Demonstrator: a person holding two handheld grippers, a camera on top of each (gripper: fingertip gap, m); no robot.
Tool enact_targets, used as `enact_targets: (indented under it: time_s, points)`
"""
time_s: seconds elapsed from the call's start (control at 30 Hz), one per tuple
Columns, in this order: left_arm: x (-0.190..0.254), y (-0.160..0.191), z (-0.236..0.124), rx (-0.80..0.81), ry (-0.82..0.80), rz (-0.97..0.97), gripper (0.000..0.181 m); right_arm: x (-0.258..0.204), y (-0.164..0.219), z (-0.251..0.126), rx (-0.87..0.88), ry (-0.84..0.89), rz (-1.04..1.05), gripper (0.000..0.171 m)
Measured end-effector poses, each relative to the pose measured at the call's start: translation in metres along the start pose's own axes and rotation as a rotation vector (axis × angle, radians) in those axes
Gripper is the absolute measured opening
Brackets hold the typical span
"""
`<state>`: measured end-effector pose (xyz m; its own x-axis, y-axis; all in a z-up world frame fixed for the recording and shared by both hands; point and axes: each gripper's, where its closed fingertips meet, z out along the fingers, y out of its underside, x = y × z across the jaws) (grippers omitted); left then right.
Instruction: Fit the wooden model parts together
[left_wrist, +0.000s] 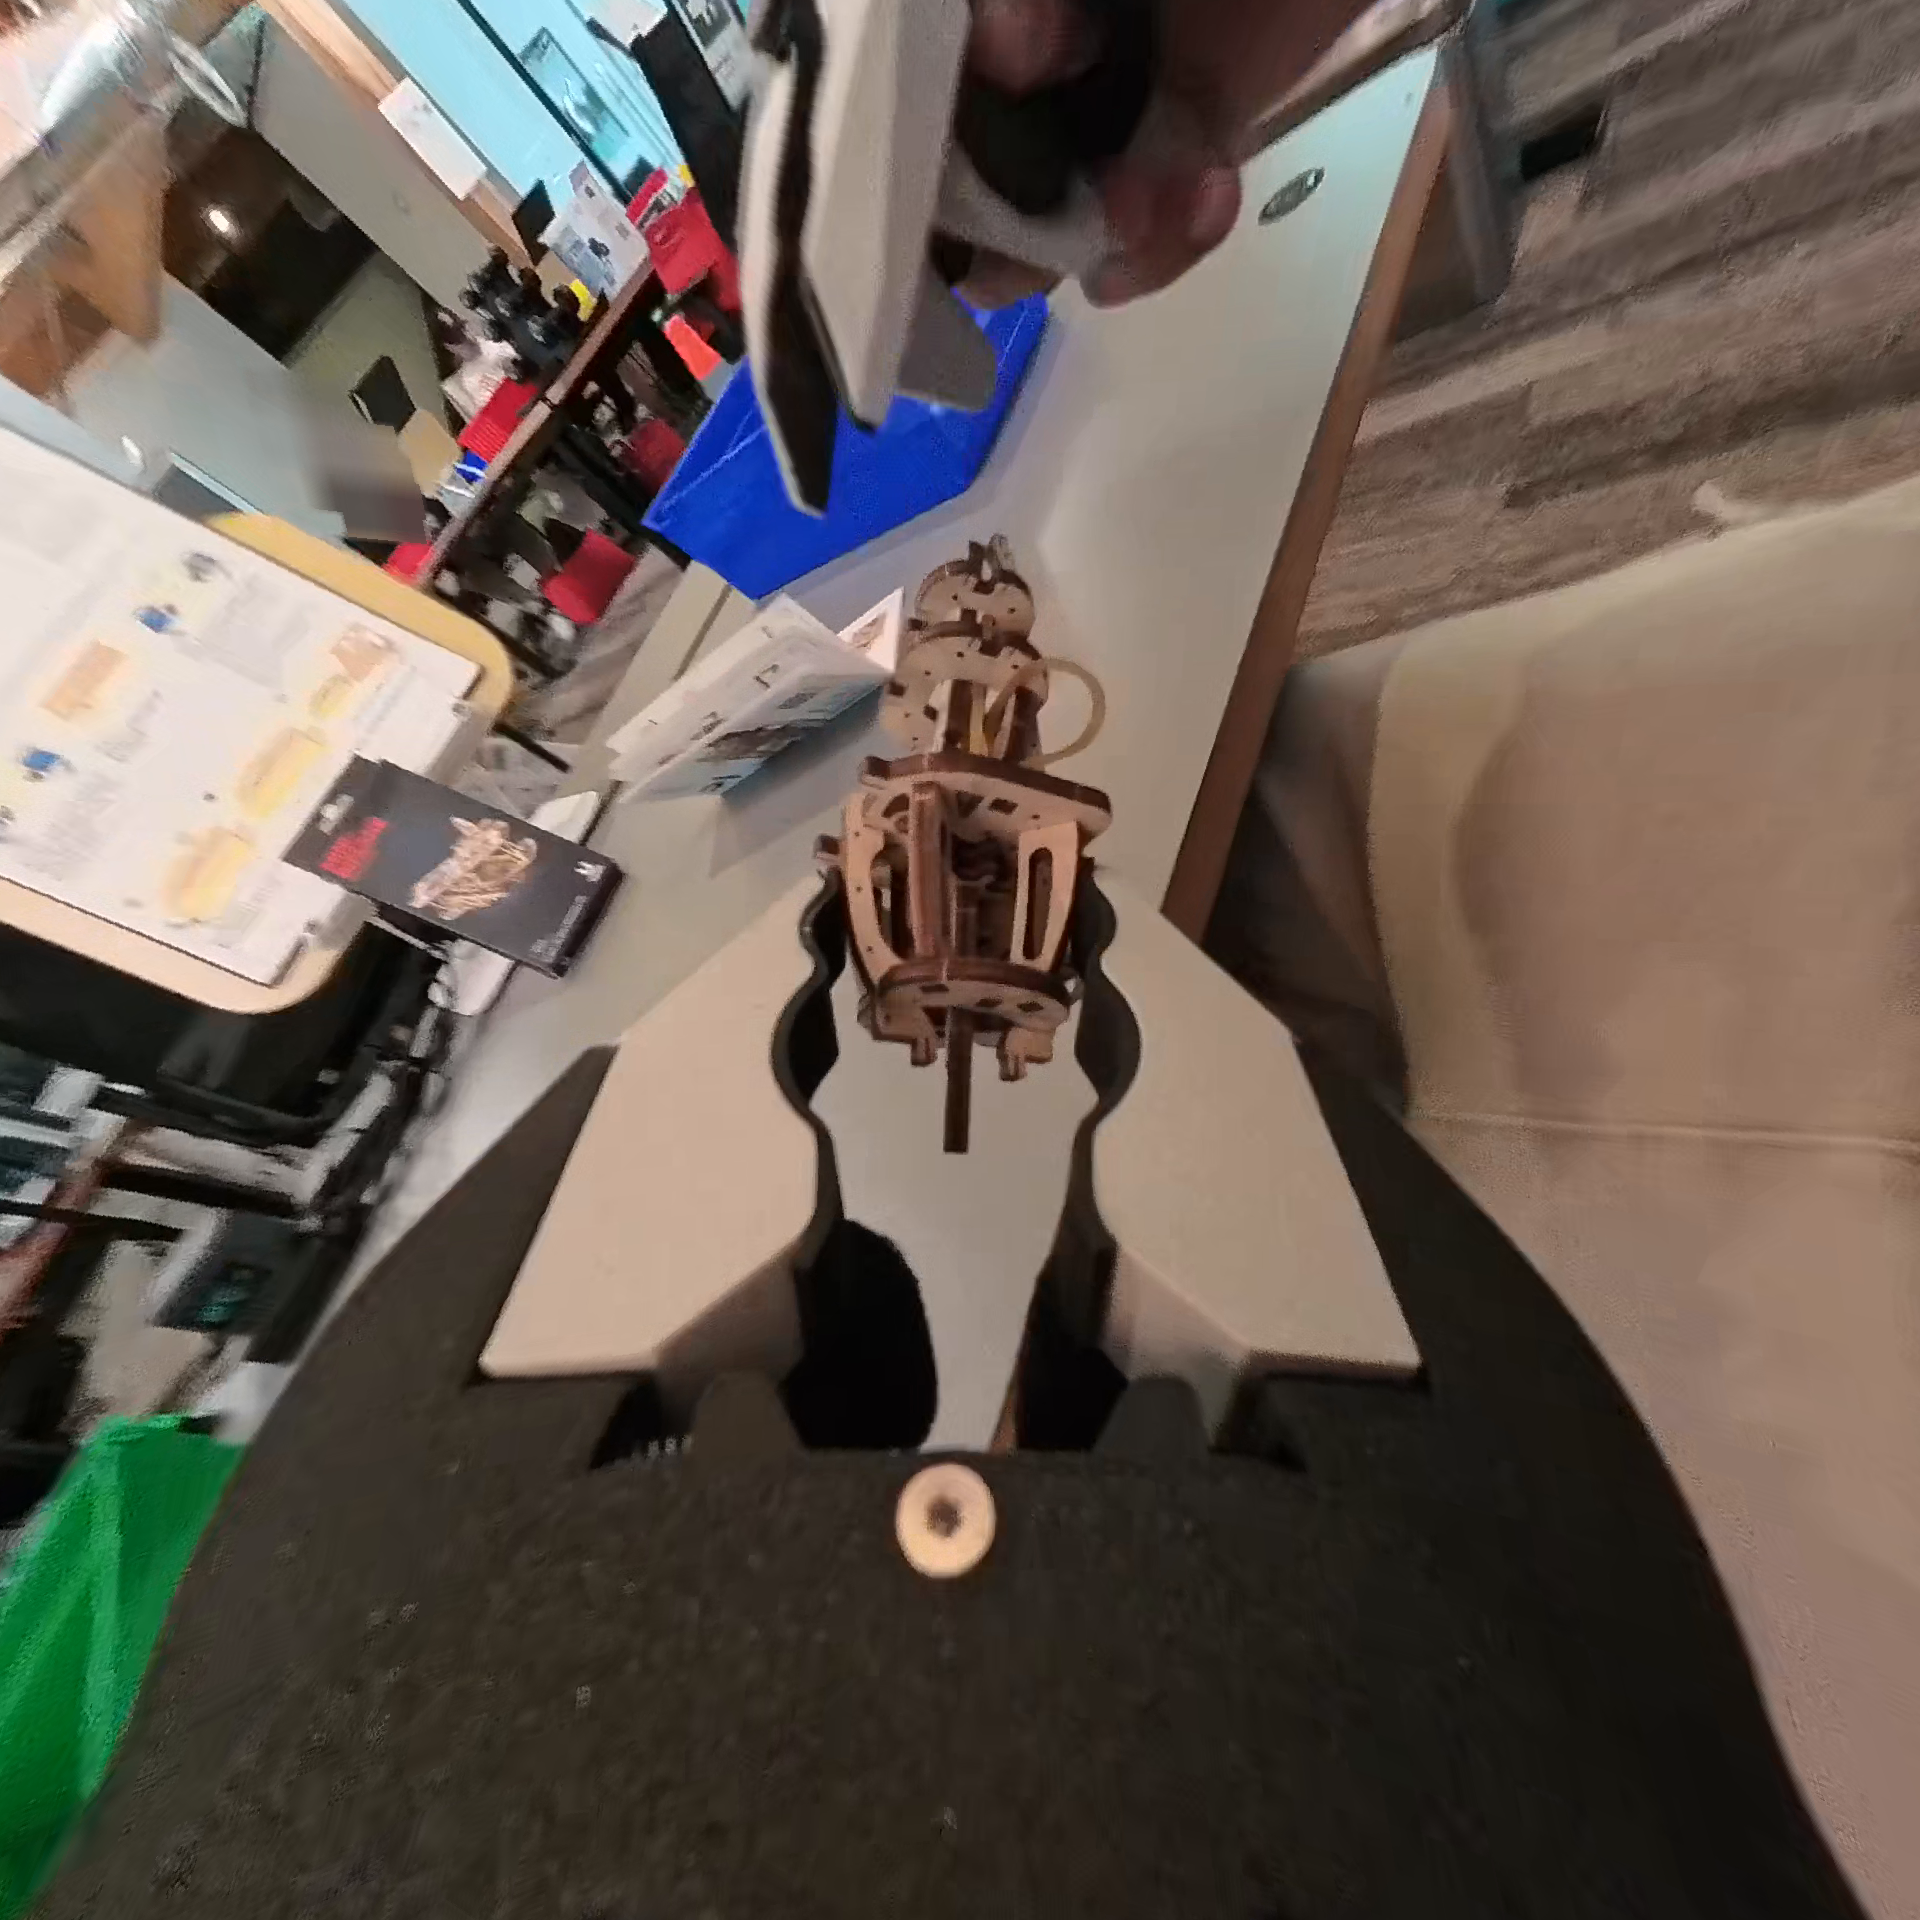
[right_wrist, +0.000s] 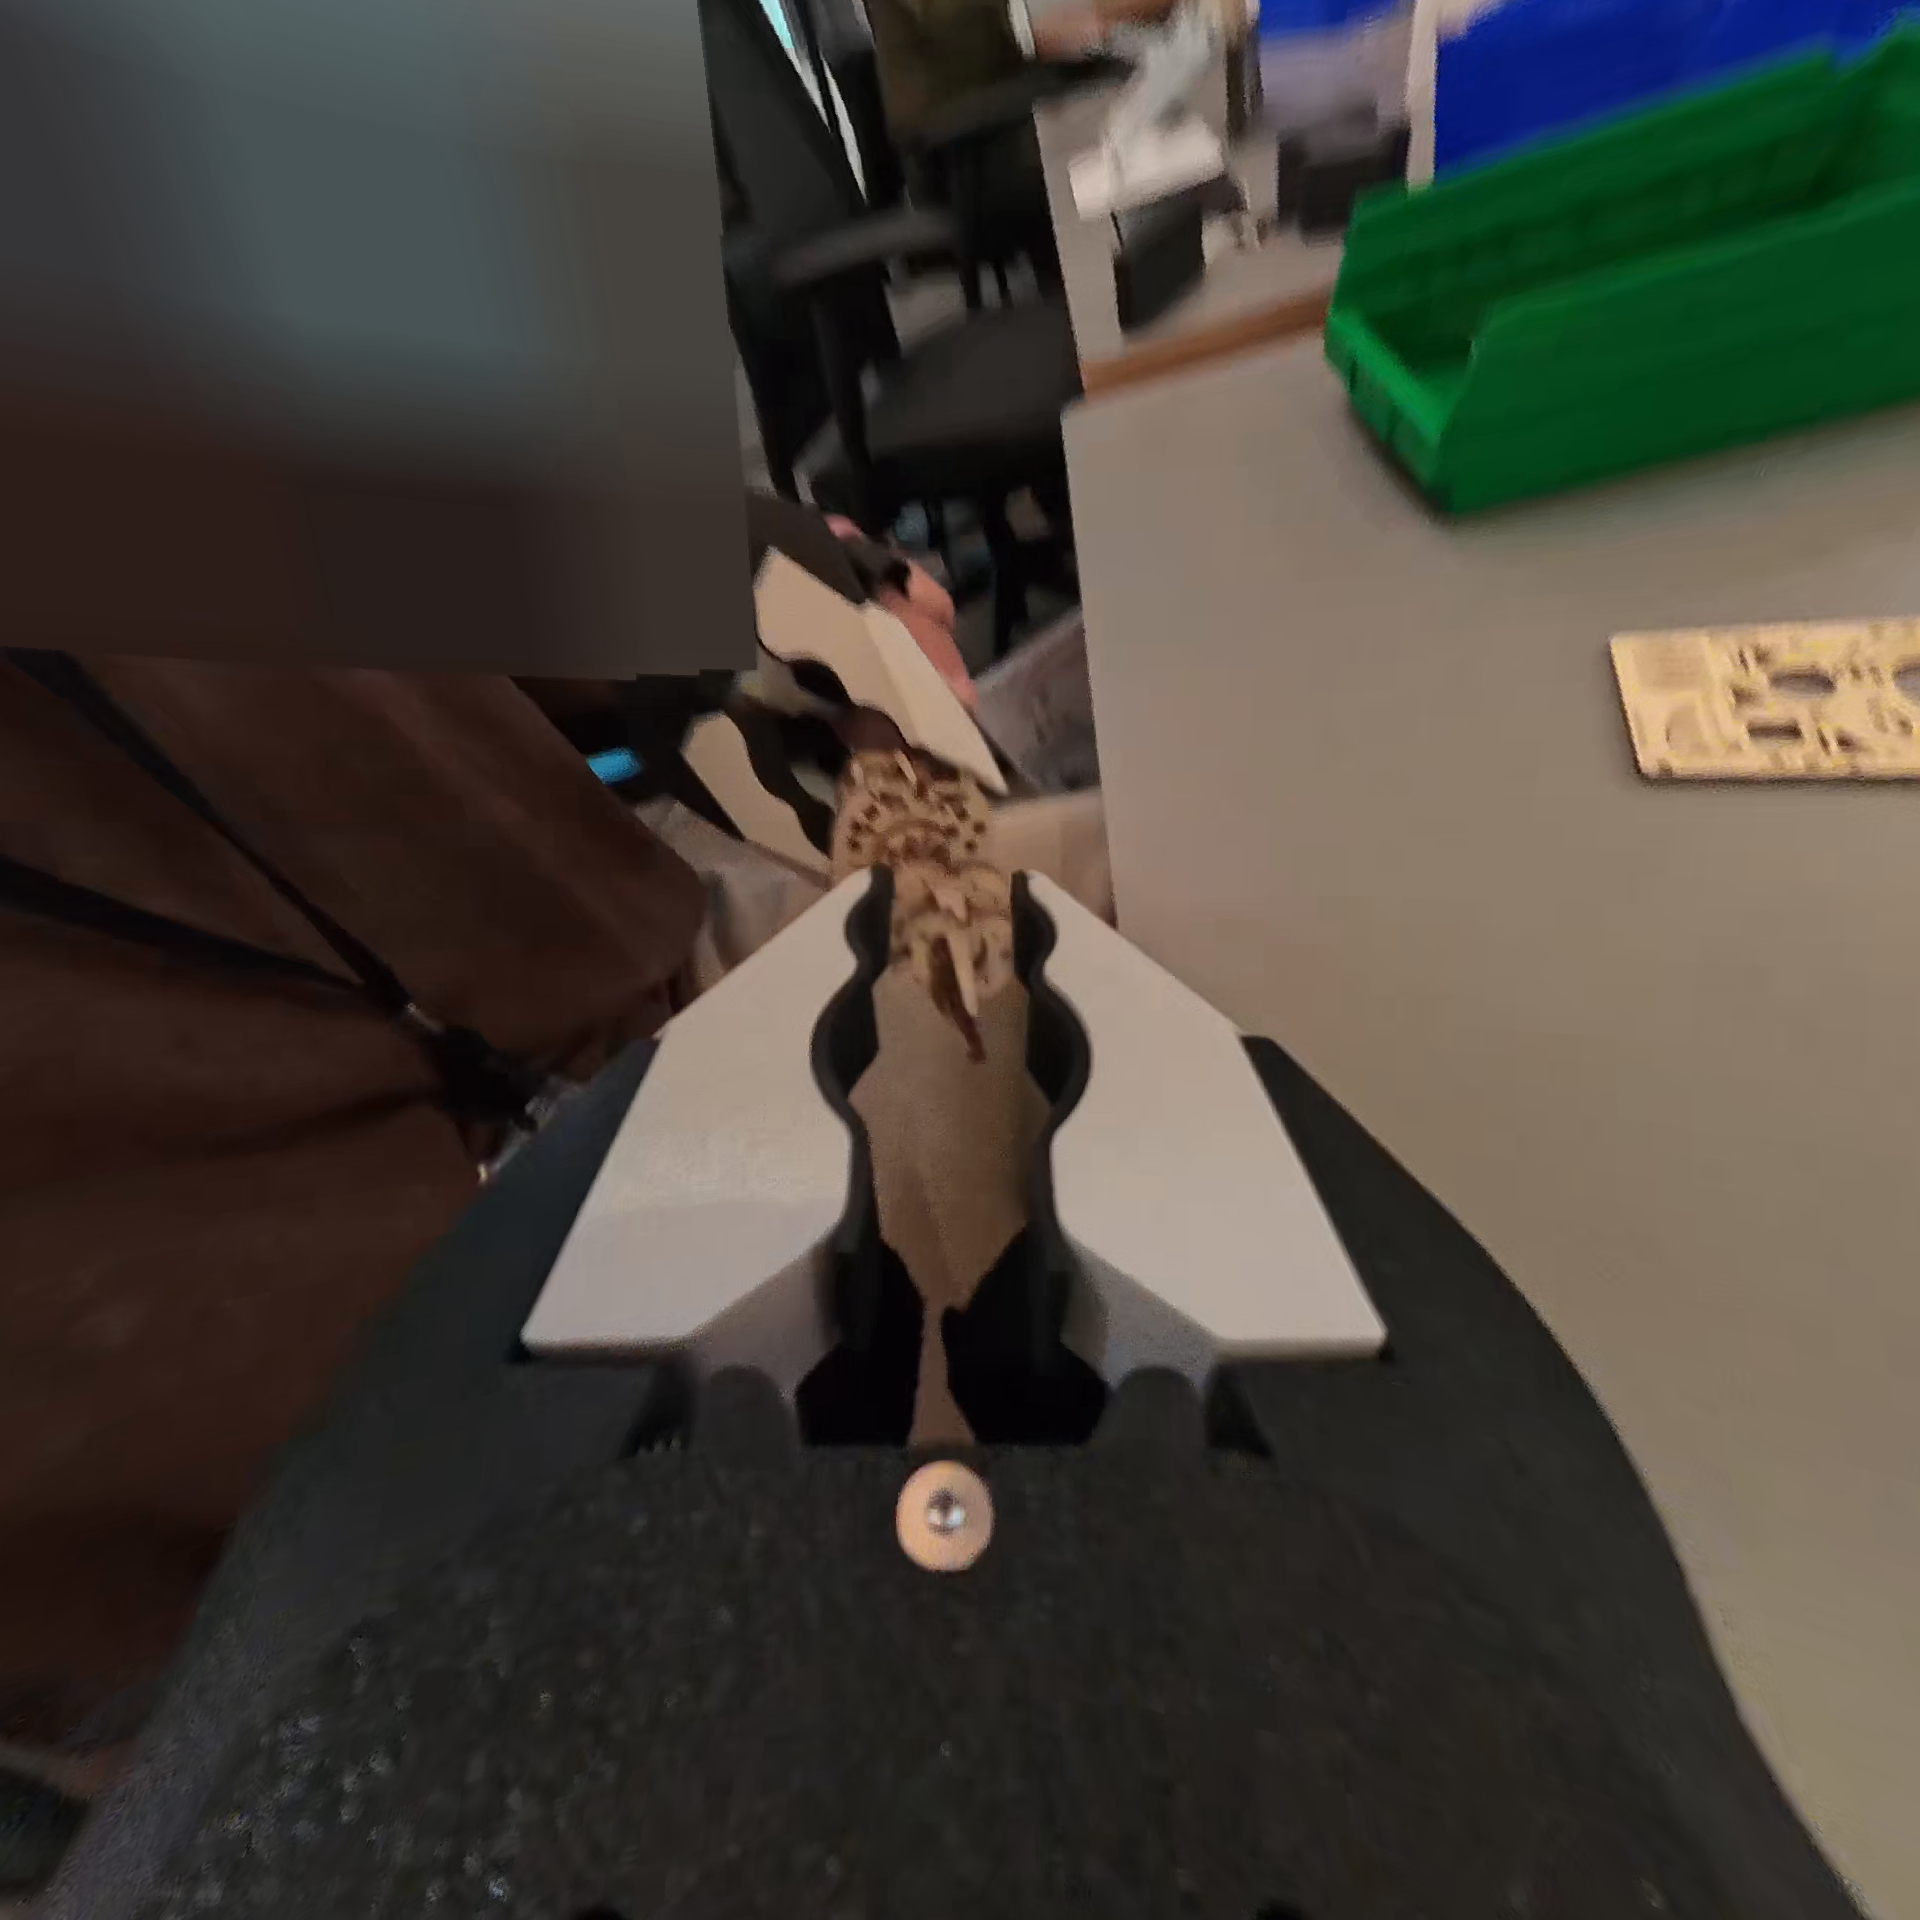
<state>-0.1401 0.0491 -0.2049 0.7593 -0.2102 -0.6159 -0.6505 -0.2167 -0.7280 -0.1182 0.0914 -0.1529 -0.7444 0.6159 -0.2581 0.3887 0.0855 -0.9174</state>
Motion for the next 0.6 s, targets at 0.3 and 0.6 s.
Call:
enact_targets:
  time_s: [0.3, 0.6]
  points:
    - [-0.001, -0.011, -0.003, -0.008, -0.112, 0.218, 0.041, -0.011, -0.002, 0.008, -0.118, 0.250, -0.081, 0.021]
    - [0.019, -0.016, 0.005, 0.065, 0.070, -0.170, 0.040, -0.012, 0.021, -0.022, 0.270, 0.471, 0.105, 0.021]
